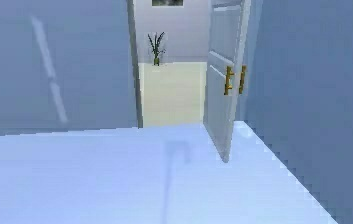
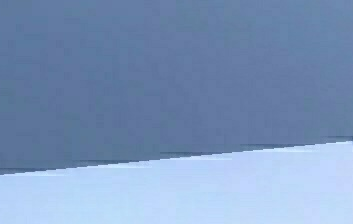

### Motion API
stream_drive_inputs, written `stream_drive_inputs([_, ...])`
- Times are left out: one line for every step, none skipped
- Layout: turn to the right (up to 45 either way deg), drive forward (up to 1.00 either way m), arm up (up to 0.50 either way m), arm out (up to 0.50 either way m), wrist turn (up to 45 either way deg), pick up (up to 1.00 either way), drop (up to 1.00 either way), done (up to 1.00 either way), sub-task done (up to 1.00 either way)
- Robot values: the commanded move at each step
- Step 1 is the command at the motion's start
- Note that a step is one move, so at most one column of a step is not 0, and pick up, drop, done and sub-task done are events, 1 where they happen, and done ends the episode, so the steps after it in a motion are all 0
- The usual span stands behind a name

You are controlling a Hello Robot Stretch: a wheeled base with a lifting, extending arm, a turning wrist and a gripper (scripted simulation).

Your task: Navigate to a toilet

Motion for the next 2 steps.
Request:
stream_drive_inputs([0.0,1.00,0.00,0.00,0.0,0.00,0.00,0.00,0.00])
stream_drive_inputs([0.0,1.00,0.00,0.00,0.0,0.00,0.00,0.00,0.00])
